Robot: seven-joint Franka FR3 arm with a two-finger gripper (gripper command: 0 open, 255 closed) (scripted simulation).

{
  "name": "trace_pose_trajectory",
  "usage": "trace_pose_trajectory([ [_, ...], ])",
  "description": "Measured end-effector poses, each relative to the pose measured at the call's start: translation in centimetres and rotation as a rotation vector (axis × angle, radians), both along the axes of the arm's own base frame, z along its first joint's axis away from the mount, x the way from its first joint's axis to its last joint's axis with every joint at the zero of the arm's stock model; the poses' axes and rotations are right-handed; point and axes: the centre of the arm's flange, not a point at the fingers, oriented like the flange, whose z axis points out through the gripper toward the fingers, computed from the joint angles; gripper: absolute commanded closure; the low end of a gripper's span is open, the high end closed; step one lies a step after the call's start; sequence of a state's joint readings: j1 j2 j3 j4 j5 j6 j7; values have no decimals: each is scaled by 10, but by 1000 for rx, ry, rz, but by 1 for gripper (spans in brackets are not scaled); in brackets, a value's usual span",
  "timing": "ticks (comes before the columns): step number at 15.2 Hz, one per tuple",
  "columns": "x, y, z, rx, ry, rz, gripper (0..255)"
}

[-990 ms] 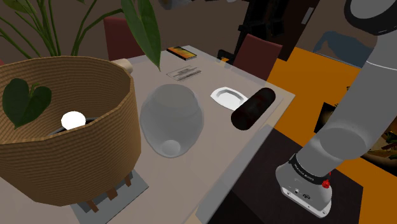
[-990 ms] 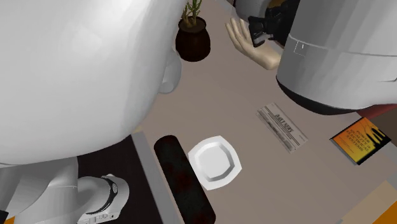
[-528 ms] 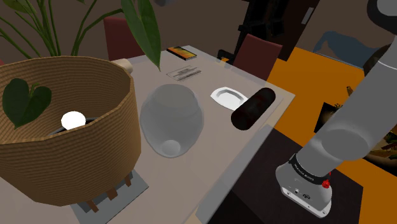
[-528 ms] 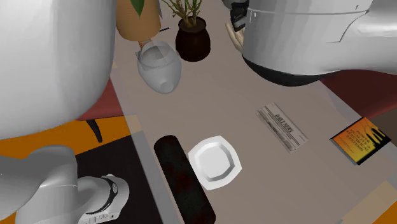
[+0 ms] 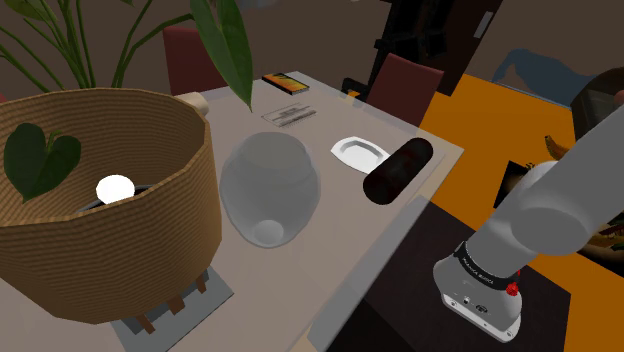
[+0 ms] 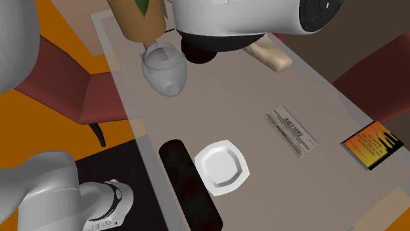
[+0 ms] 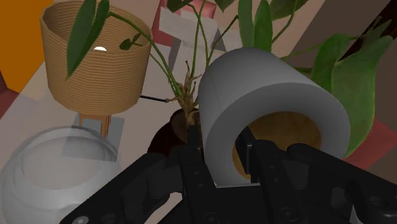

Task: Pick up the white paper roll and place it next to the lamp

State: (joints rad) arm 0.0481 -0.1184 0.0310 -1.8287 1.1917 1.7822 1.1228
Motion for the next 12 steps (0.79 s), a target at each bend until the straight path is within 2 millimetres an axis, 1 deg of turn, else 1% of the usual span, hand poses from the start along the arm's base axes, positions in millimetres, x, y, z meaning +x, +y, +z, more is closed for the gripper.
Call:
trace_pose_trajectory([
  [5,-33,57,3,0,0,0,255],
  [9,-61,101,0,-1,0,0,255],
  [10,-67,113,3,-1,0,0,255],
  [12,-81,136,1,-1,0,0,255],
])
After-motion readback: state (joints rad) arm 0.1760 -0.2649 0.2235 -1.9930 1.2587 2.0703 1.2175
